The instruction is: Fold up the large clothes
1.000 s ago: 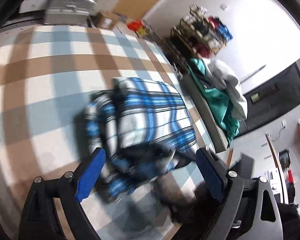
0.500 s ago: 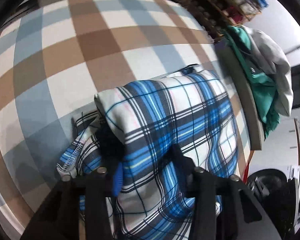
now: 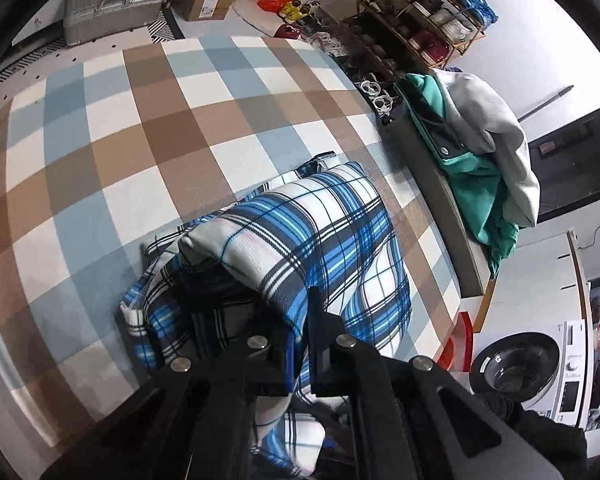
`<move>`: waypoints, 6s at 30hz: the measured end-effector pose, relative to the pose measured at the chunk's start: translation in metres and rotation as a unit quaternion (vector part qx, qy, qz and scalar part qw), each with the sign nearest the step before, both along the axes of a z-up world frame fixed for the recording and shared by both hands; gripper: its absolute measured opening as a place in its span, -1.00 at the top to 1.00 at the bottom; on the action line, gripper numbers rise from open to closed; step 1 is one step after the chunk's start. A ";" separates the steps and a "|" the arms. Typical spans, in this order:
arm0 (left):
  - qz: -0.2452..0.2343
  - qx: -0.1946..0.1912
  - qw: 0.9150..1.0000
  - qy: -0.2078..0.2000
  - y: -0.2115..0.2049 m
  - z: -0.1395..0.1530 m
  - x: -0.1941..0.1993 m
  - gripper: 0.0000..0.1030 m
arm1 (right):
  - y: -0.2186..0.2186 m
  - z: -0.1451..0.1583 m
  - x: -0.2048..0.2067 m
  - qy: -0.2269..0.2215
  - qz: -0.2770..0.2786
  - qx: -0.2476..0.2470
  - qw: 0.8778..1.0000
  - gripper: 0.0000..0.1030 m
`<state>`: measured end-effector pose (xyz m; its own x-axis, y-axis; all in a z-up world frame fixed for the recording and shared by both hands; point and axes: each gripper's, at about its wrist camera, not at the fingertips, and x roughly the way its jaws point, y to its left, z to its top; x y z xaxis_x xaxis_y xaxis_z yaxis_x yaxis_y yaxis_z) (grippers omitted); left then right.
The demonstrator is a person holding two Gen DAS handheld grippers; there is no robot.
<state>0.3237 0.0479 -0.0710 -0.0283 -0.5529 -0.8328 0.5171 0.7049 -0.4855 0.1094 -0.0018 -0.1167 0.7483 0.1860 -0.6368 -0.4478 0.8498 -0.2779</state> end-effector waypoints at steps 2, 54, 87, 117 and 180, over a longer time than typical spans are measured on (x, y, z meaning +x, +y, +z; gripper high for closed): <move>0.001 -0.009 1.000 -0.002 0.004 0.004 0.000 1.00 | 0.006 0.014 -0.011 -0.019 0.009 0.005 1.000 0.90; -0.020 -0.016 0.997 -0.072 0.043 -0.050 -0.106 -0.17 | -0.079 0.089 0.156 0.262 -0.018 0.129 0.956 -0.47; 0.163 -0.017 0.986 -0.015 0.033 -0.112 -0.078 -0.16 | -0.151 -0.003 0.124 0.303 -0.054 0.025 0.951 -0.14; 0.149 0.064 0.986 -0.037 0.045 -0.112 -0.114 -0.17 | -0.164 -0.005 0.042 0.253 -0.086 0.143 0.953 -0.67; 0.113 0.093 0.988 -0.058 0.043 -0.106 -0.091 -0.33 | -0.177 -0.018 0.099 0.330 -0.093 0.182 0.922 1.00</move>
<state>0.2329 0.0906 -0.1770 0.1801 -0.3720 -0.9106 0.3816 0.8797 -0.2839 0.2088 -0.1792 -0.1351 0.2611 0.3845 -0.8854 -0.2539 0.9123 0.3213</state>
